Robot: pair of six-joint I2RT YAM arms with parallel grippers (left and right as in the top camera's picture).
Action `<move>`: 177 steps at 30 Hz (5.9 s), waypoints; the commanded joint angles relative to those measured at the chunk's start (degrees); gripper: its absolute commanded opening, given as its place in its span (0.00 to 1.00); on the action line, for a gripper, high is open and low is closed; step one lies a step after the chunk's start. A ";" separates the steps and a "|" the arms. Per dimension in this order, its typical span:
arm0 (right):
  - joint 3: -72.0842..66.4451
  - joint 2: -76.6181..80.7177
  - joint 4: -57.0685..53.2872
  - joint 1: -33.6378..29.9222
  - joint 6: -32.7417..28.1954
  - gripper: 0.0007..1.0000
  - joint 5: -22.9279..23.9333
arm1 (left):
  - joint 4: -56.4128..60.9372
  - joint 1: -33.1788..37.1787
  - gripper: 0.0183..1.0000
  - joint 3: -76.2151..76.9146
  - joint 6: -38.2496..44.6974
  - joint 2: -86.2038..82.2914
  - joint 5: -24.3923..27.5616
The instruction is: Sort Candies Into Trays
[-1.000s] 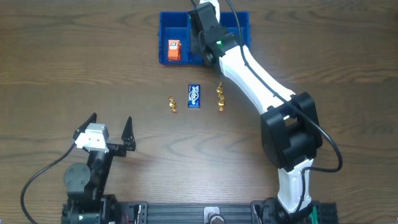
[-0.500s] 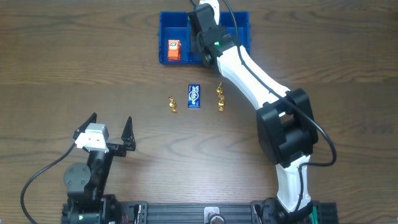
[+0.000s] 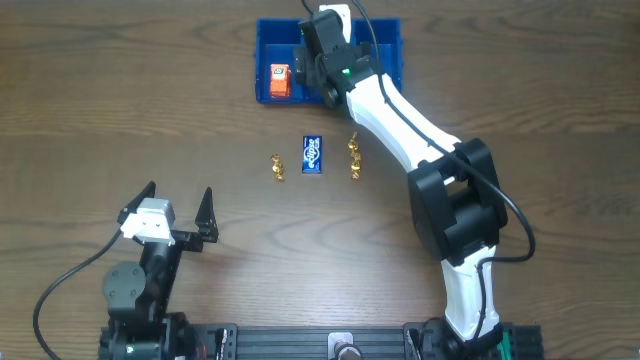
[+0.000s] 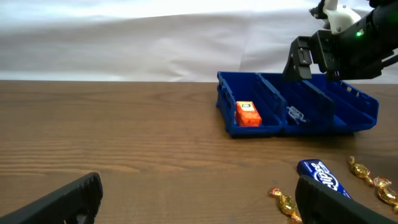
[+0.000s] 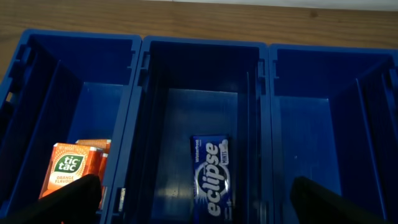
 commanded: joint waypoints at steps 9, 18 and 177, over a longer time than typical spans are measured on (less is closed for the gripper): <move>12.87 -2.91 -21.46 2.89 4.94 1.00 0.72 | -1.81 0.35 1.00 -1.20 0.83 -0.42 1.03; 8.59 -3.28 -35.43 6.91 12.33 1.00 -9.33 | -1.79 0.35 1.00 -1.20 0.83 -0.42 1.03; 12.63 5.11 -11.80 -0.37 3.39 1.00 0.70 | -1.81 0.35 1.00 -1.20 0.83 -0.42 1.03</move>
